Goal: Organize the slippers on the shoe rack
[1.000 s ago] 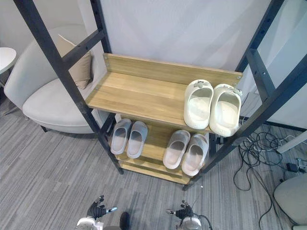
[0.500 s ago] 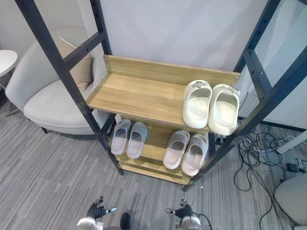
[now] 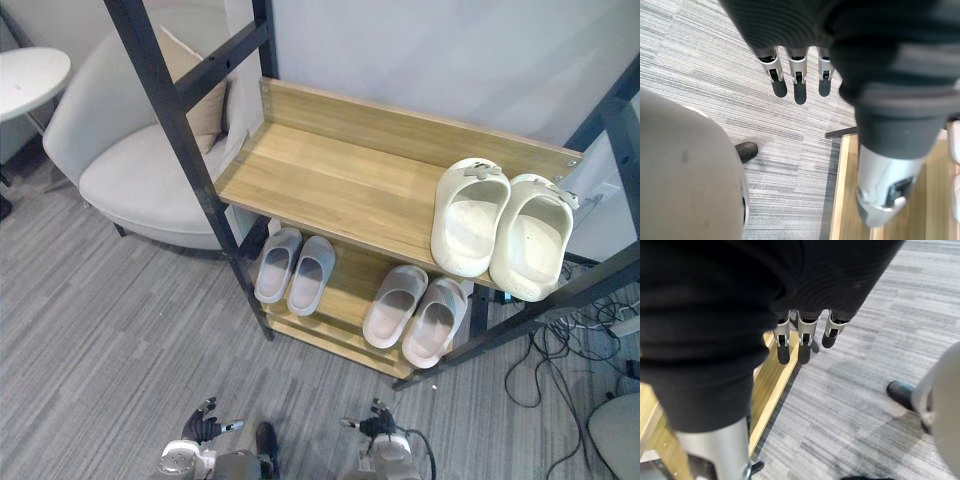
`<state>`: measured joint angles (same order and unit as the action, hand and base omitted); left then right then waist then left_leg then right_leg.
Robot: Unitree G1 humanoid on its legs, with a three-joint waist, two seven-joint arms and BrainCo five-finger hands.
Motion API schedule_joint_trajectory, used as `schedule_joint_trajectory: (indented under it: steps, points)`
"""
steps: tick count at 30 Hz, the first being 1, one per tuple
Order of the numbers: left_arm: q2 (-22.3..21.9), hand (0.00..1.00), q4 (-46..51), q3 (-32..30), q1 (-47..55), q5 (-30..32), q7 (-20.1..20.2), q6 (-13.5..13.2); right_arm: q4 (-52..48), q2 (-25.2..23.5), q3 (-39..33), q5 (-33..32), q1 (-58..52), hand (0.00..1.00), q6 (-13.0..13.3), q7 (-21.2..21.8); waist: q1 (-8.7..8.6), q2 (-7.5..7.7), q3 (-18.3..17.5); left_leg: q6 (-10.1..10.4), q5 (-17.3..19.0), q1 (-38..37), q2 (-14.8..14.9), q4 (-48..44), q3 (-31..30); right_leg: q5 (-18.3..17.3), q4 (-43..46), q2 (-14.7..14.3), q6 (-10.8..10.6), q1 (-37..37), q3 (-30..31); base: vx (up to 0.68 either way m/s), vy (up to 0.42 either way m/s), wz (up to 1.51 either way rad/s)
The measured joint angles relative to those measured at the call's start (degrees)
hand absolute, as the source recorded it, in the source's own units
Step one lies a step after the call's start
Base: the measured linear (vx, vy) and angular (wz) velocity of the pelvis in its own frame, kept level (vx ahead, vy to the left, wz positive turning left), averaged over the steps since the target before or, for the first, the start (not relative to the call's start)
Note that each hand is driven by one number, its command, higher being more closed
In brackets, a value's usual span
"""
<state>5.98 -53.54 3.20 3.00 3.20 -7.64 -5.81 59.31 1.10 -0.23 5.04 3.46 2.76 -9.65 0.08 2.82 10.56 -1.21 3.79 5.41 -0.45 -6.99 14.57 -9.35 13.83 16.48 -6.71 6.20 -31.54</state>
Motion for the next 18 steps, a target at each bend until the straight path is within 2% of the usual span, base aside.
schedule_joint_trajectory:
  steps: [2,3,4,5,6,7,8,9,10,11,12,13,14,16,17,18]
  points:
    - [0.14,0.00,-0.04,-0.01,0.07,-0.08,-0.01,0.00,0.00,-0.14,0.71,0.07,0.40,0.00,0.00,0.17,0.02,-0.38,0.43,-0.16,2.58,-0.15,0.92,-3.34,0.45,-0.17,9.85,1.99,0.53,-3.23,3.46,0.03,0.107,-0.13]
    - [0.30,0.00,-0.01,-0.01,0.05,-0.08,-0.02,-0.02,0.04,-0.39,0.76,0.09,0.33,0.00,-0.01,0.30,0.04,-0.07,0.66,-0.16,3.56,-0.51,0.96,-4.57,0.50,0.06,14.68,3.11,0.82,-4.90,5.35,0.03,0.092,-0.03]
    - [1.08,0.00,-0.07,0.02,0.04,-0.54,-0.03,-0.01,-0.09,-0.77,0.73,0.13,0.10,0.00,0.05,0.49,0.08,0.66,0.84,-0.39,5.14,-1.23,0.86,-6.26,0.19,1.89,23.58,4.96,1.62,-8.46,9.42,0.07,0.082,0.04]
    - [1.11,0.00,-0.13,0.07,0.03,-1.01,-0.07,0.06,-0.01,-0.63,0.71,0.19,-0.10,0.00,0.17,0.70,-0.10,0.57,1.26,-0.61,5.88,-2.31,0.90,-6.48,-0.47,3.63,29.14,4.87,1.65,-11.53,13.60,0.07,0.034,0.12]
    - [1.17,0.00,-0.21,0.07,0.01,-1.12,-0.04,0.12,-0.07,-0.57,0.69,0.26,-0.32,0.00,0.23,0.85,-0.33,0.52,1.29,-0.65,6.01,-2.48,0.95,-6.49,-0.84,2.30,30.01,4.27,1.34,-12.17,14.64,0.10,-0.015,0.47]
    - [1.09,0.00,-0.21,0.08,-0.40,-1.15,-0.05,0.14,-1.13,0.41,0.73,0.59,-0.80,0.00,0.59,1.70,-0.45,0.50,1.30,-0.68,6.23,-2.72,1.35,-6.32,-3.38,-2.99,29.53,1.11,1.41,-13.66,16.81,0.08,-0.039,0.61]
    - [0.97,0.00,-0.21,0.09,-0.55,-1.18,-0.02,0.14,-1.81,0.86,0.76,0.55,-1.29,0.00,0.71,1.95,-0.43,0.43,1.35,-0.69,6.22,-2.67,1.33,-6.22,-4.49,-4.45,28.60,-0.10,1.59,-14.36,17.26,0.10,-0.065,0.98]
    - [0.61,0.00,-0.22,0.11,-0.89,-1.19,-0.02,0.11,-2.36,1.72,0.67,0.10,-2.29,0.00,0.98,2.19,-0.73,0.17,1.50,-0.91,6.06,-2.69,1.32,-6.12,-7.14,-5.92,24.52,-2.89,1.34,-15.19,19.08,0.11,-0.092,1.03]
    - [0.52,0.00,-0.30,0.11,-0.69,-1.19,0.00,0.10,-2.59,2.04,0.42,-0.74,-2.52,0.00,1.48,2.16,-1.16,0.08,1.53,-0.52,6.20,-2.68,1.19,-6.19,-9.43,-5.90,18.76,-5.34,1.06,-15.28,21.80,0.12,-0.112,1.08]
    - [0.53,0.00,-0.45,0.07,-0.74,-1.17,0.03,0.08,-2.66,2.21,0.45,-0.75,-2.53,0.00,1.57,2.20,-1.15,0.14,1.49,0.02,6.33,-2.65,1.02,-6.24,-10.56,-5.62,15.47,-6.38,0.99,-15.22,23.45,0.14,-0.156,1.20]
    - [0.63,0.00,-0.59,0.08,-0.78,-1.11,0.09,0.00,-2.62,2.56,0.48,-0.73,-3.26,0.00,1.55,2.32,-0.97,0.69,1.32,1.37,6.35,-2.13,0.10,-7.04,-12.72,-2.32,7.22,-7.57,1.38,-13.99,25.61,0.12,-0.149,0.99]
    - [0.72,0.00,-0.56,0.07,-0.88,-1.11,0.08,-0.04,-2.57,2.56,0.48,-0.73,-3.66,0.00,1.52,2.34,-0.90,1.11,1.09,1.79,6.74,-1.41,-0.48,-7.74,-13.72,-0.23,4.58,-7.40,1.65,-13.75,25.70,0.16,-0.199,1.32]
    - [0.20,0.00,-1.20,0.01,-1.24,-1.12,0.00,0.00,-2.35,3.25,0.26,-1.05,-3.51,0.00,1.62,2.36,-1.04,-0.07,0.45,2.62,7.51,-0.72,-0.01,-9.25,-16.24,0.69,3.80,-7.67,2.05,-12.51,23.56,0.19,-0.171,0.89]
    - [-0.87,0.00,-1.21,-0.01,-0.75,-1.14,0.00,-0.07,-2.33,4.26,0.35,-1.02,-2.60,0.00,1.83,2.39,0.32,-2.71,-0.28,3.70,7.72,0.04,1.54,-8.85,-17.92,0.55,1.55,-9.16,2.70,-11.92,21.20,0.26,-0.166,0.58]
    - [-1.24,0.00,-1.23,-0.03,-0.37,-1.13,0.05,-0.03,-2.27,4.52,0.36,-1.02,-2.25,0.00,1.81,2.40,0.14,-3.68,-0.69,4.32,7.47,0.60,2.09,-8.62,-18.72,0.75,0.52,-9.82,2.95,-11.39,19.89,0.22,-0.138,0.38]
    - [-1.27,0.00,-1.24,-0.02,-0.15,-1.13,0.06,-0.03,-2.27,4.39,0.41,-1.02,-2.36,0.00,1.78,2.44,0.10,-3.78,-0.65,4.69,7.24,0.38,2.41,-8.24,-18.87,0.80,-0.22,-10.21,3.03,-10.46,19.28,0.20,-0.139,0.45]
